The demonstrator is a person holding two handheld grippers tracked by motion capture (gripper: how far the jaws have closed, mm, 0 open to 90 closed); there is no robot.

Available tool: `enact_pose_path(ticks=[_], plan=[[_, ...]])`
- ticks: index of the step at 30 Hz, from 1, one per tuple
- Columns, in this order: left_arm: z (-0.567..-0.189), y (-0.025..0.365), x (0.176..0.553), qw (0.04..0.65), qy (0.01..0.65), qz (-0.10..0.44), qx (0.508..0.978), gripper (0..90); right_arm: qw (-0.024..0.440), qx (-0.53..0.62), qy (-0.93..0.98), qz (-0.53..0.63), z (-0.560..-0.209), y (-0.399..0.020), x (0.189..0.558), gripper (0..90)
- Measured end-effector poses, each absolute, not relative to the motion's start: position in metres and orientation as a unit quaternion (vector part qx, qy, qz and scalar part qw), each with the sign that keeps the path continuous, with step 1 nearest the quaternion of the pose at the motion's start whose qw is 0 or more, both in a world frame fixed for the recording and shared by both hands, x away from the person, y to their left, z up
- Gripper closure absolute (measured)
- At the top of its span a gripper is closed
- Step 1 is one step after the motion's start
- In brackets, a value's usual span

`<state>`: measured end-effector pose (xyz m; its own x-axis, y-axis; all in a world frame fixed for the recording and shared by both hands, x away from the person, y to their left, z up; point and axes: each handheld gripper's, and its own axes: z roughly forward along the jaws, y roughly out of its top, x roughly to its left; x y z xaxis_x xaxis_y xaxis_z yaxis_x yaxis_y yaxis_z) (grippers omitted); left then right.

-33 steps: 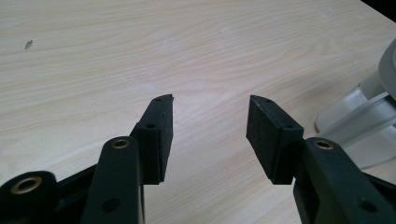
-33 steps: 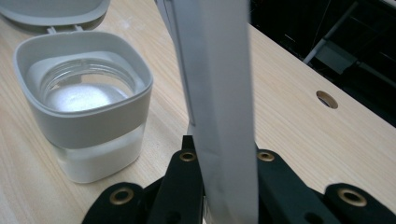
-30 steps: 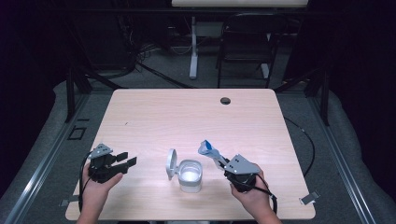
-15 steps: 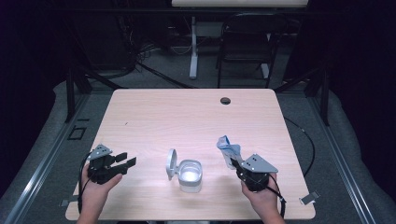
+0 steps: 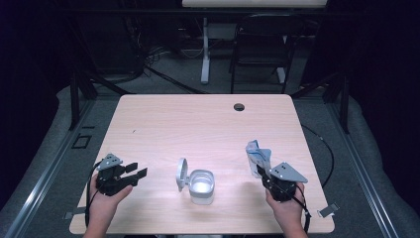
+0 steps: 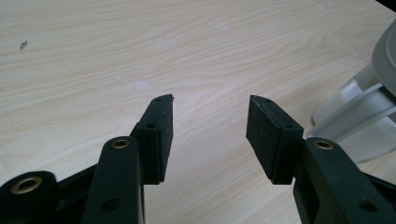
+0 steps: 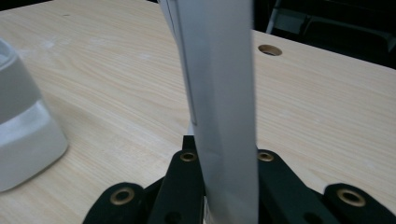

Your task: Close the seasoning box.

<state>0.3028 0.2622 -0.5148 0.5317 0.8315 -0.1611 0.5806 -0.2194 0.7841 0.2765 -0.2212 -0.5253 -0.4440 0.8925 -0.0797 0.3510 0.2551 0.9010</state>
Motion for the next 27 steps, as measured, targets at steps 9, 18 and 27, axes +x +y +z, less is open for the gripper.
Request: enact_pose_path(ticks=[9,18,27], plan=[[-0.516,0.262,0.303,0.419,0.462,0.147,0.768,51.7,0.309,0.447,0.730,0.415,-0.538,-0.227,0.283,87.6],[-0.517,0.262,0.304,0.419,0.461,0.146,0.769,51.7,0.302,0.450,0.740,0.398,-0.547,-0.224,0.286,87.5],[-0.517,0.262,0.304,0.419,0.461,0.147,0.768,51.7,0.295,0.451,0.746,0.391,-0.556,-0.221,0.290,87.6]])
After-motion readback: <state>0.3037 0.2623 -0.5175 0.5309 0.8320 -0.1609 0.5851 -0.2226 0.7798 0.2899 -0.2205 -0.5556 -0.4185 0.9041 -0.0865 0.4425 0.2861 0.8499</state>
